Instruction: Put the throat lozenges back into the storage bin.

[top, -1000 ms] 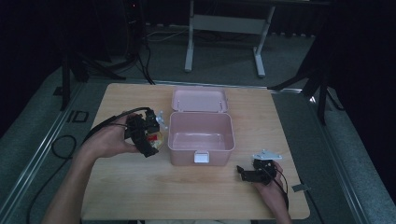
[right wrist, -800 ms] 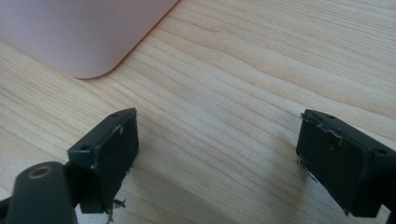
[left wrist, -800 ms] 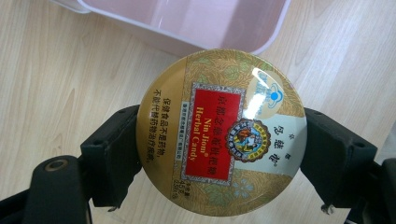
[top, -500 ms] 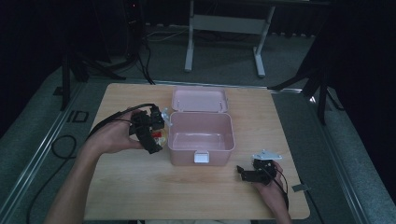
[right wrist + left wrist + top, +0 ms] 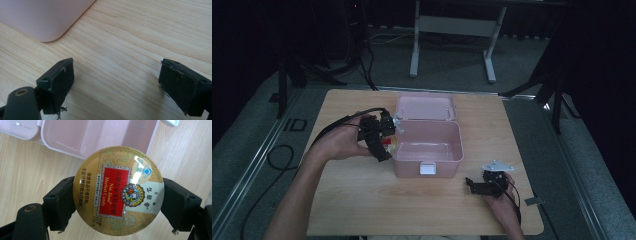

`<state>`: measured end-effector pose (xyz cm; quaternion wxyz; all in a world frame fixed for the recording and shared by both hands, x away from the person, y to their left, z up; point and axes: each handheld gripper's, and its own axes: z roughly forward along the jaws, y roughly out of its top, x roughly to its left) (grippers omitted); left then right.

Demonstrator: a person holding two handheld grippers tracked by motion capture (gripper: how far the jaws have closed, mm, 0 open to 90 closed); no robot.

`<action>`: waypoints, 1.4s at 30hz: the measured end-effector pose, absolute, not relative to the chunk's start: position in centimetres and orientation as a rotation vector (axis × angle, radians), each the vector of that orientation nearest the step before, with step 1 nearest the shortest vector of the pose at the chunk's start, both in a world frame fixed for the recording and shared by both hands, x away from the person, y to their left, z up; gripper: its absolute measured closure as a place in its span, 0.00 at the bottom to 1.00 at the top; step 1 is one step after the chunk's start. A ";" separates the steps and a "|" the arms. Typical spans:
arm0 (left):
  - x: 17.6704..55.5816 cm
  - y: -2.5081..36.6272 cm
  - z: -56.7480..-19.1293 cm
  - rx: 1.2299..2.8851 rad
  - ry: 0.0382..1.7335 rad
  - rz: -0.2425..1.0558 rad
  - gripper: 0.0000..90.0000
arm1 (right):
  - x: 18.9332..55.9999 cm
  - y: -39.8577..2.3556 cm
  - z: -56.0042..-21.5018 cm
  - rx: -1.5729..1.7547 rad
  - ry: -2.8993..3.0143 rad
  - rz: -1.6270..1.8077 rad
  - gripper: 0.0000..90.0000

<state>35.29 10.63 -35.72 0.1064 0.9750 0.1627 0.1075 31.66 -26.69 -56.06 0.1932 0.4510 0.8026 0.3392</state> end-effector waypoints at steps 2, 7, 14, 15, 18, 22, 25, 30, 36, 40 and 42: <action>35.3 10.4 -35.7 2.873 0.475 0.320 0.23 | 31.7 -26.7 -56.1 1.266 2.252 0.952 0.14; 35.5 9.9 -35.7 2.874 0.464 0.322 0.23 | 31.7 -26.7 -56.1 1.264 2.255 0.953 0.14; 35.8 9.4 -35.6 2.869 0.456 0.315 0.23 | 31.7 -26.7 -56.1 1.261 2.256 0.953 0.14; 35.9 9.3 -35.6 2.869 0.453 0.315 0.23 | 31.7 -26.7 -56.1 1.261 2.256 0.952 0.14; 36.0 9.0 -35.8 2.870 0.452 0.308 0.23 | 31.7 -26.7 -56.1 1.261 2.256 0.953 0.14; 36.2 8.7 -35.9 2.876 0.441 0.300 0.23 | 31.7 -26.7 -56.1 1.261 2.256 0.953 0.14; 36.3 8.4 -36.0 2.873 0.441 0.292 0.23 | 31.7 -26.7 -56.1 1.261 2.256 0.952 0.14; 36.6 8.0 -36.1 2.875 0.437 0.287 0.23 | 31.7 -26.7 -56.1 1.261 2.256 0.953 0.14; 36.8 7.6 -36.4 2.878 0.437 0.276 0.23 | 31.7 -26.7 -56.1 1.261 2.256 0.953 0.14; 36.9 7.3 -36.6 2.881 0.435 0.260 0.23 | 31.7 -26.7 -56.1 1.261 2.256 0.952 0.14; 36.9 7.2 -36.6 2.884 0.433 0.258 0.22 | 31.7 -26.7 -56.1 1.261 2.256 0.953 0.14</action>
